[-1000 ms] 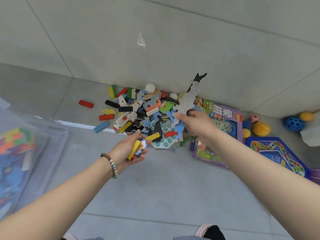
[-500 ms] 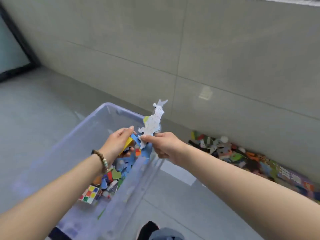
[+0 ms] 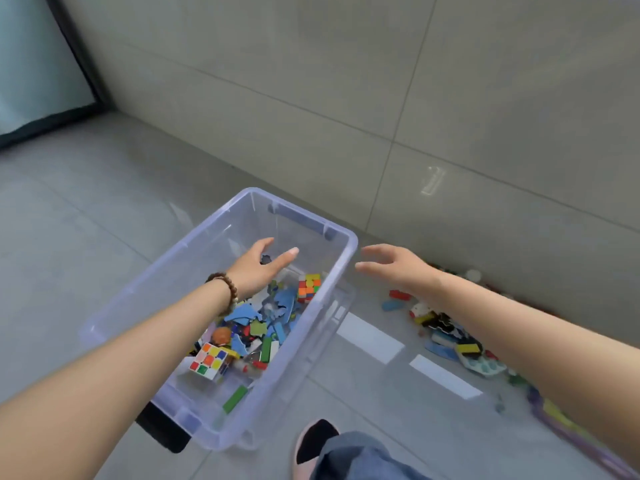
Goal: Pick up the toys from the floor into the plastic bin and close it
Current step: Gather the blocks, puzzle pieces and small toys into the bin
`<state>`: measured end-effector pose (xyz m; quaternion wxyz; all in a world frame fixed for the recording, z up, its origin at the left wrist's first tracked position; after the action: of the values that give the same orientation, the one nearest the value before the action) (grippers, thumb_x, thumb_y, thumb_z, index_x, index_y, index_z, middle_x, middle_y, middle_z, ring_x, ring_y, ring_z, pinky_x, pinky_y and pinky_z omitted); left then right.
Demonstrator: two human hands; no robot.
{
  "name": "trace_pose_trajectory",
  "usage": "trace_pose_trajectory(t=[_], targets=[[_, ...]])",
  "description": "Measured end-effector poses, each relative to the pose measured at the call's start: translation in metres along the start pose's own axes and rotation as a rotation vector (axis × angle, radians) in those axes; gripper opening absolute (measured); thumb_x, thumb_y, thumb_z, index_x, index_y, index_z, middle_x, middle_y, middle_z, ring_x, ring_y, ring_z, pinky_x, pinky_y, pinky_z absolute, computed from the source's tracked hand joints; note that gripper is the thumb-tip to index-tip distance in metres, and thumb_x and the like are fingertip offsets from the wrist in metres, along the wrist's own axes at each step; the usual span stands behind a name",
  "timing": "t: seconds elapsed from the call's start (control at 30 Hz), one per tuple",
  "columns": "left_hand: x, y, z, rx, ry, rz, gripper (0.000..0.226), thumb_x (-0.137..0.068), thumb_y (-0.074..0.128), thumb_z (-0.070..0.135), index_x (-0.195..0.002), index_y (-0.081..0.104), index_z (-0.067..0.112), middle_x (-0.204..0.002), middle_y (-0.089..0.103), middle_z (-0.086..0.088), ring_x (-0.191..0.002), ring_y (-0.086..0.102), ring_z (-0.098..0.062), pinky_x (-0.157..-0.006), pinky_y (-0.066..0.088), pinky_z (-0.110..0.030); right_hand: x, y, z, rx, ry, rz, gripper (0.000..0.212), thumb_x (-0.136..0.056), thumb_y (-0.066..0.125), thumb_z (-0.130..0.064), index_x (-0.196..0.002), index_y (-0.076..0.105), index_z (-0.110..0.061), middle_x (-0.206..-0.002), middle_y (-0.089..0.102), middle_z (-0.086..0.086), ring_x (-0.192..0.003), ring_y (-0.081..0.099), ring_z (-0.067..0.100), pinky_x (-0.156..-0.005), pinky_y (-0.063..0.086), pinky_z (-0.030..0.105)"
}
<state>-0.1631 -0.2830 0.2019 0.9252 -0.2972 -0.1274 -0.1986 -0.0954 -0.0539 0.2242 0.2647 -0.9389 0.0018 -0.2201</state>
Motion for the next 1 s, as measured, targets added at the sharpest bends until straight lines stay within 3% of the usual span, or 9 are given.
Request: trace_pose_trajectory(t=[0.13,0.27,0.37,0.5,0.6,0.73,0.83,0.93,1.0], targets=[[-0.011,0.068,0.058,0.004,0.151,-0.173,0.073,-0.077,0.056,0.064,-0.137,0.04,0.026,-0.142,0.042,0.008,-0.131,0.039,-0.013,-0.101,0.038,-0.028,0.017,-0.081,0.073,0.071,0.114,0.089,0.044,-0.089,0.061,-0.032,-0.131,0.054,-0.018,-0.129,0.057,-0.001,-0.108,0.053,0.012,-0.089,0.042,0.025],[-0.027,0.153,0.09,-0.098,0.241,-0.284,0.06,-0.084,0.054,0.055,-0.135,0.044,0.025,-0.137,0.047,0.008,-0.119,0.046,-0.009,-0.094,0.033,-0.021,0.032,-0.13,0.16,0.059,0.257,0.123,0.048,-0.087,0.064,-0.033,-0.131,0.053,-0.017,-0.131,0.055,0.0,-0.112,0.053,0.015,-0.091,0.044,0.028],[-0.038,0.223,0.091,-0.233,0.247,-0.402,0.063,-0.085,0.052,0.056,-0.137,0.041,0.022,-0.142,0.044,0.006,-0.125,0.044,-0.013,-0.1,0.033,-0.024,0.041,-0.141,0.229,0.056,0.342,0.132,0.048,-0.087,0.064,-0.031,-0.13,0.053,-0.014,-0.135,0.053,0.003,-0.119,0.052,0.018,-0.095,0.04,0.027],[-0.052,0.309,0.06,-0.415,0.168,-0.538,0.068,-0.087,0.052,0.052,-0.143,0.032,0.018,-0.145,0.04,0.001,-0.13,0.041,-0.019,-0.103,0.035,-0.031,0.047,-0.133,0.31,0.165,0.394,0.077,0.054,-0.084,0.068,-0.031,-0.133,0.05,-0.015,-0.137,0.049,0.001,-0.122,0.049,0.018,-0.098,0.038,0.023],[-0.062,0.357,0.03,-0.497,0.148,-0.525,0.062,-0.086,0.057,0.047,-0.139,0.037,0.021,-0.142,0.04,-0.003,-0.124,0.045,-0.021,-0.1,0.038,-0.031,0.056,-0.114,0.362,0.205,0.409,0.052,0.06,-0.078,0.074,-0.028,-0.131,0.049,-0.02,-0.138,0.046,0.001,-0.121,0.049,0.019,-0.098,0.04,0.026],[-0.064,0.403,-0.009,-0.496,0.122,-0.555,0.053,-0.084,0.061,0.043,-0.132,0.043,0.025,-0.129,0.047,-0.002,-0.105,0.053,-0.017,-0.094,0.045,-0.03,0.074,-0.077,0.419,0.265,0.366,-0.001,0.063,-0.073,0.078,-0.022,-0.129,0.048,-0.023,-0.128,0.04,0.001,-0.112,0.048,0.017,-0.083,0.037,0.013],[-0.055,0.429,-0.025,-0.506,0.184,-0.636,0.042,-0.085,0.061,0.038,-0.124,0.051,0.025,-0.117,0.052,0.002,-0.092,0.054,-0.013,-0.087,0.046,-0.025,0.082,-0.058,0.446,0.194,0.336,0.107,0.05,-0.074,0.074,-0.009,-0.119,0.057,-0.022,-0.113,0.039,-0.003,-0.093,0.048,0.013,-0.067,0.036,0.001],[-0.043,0.45,-0.031,-0.434,0.215,-0.661,0.033,-0.086,0.062,0.033,-0.117,0.055,0.024,-0.108,0.054,0.004,-0.087,0.054,-0.011,-0.087,0.047,-0.024,0.087,-0.047,0.458,0.102,0.326,0.261,0.033,-0.077,0.068,0.0,-0.105,0.065,-0.017,-0.101,0.044,-0.003,-0.075,0.048,0.008,-0.068,0.037,0.003],[-0.037,0.461,-0.033,-0.332,0.18,-0.645,0.025,-0.087,0.061,0.031,-0.111,0.057,0.024,-0.103,0.057,0.005,-0.085,0.055,-0.01,-0.085,0.048,-0.023,0.086,-0.042,0.461,0.034,0.321,0.317,0.025,-0.078,0.067,0.002,-0.098,0.068,-0.013,-0.095,0.049,-0.002,-0.076,0.053,0.01,-0.072,0.038,0.003]])
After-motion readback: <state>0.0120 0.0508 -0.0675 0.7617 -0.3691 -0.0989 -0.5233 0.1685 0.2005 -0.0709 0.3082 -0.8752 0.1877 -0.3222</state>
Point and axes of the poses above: each hand's wrist, its own x-axis away from the middle knuckle, its own y-axis out of the palm, z = x × y, the point moved 4 cm from there along -x, towards the middle knuckle
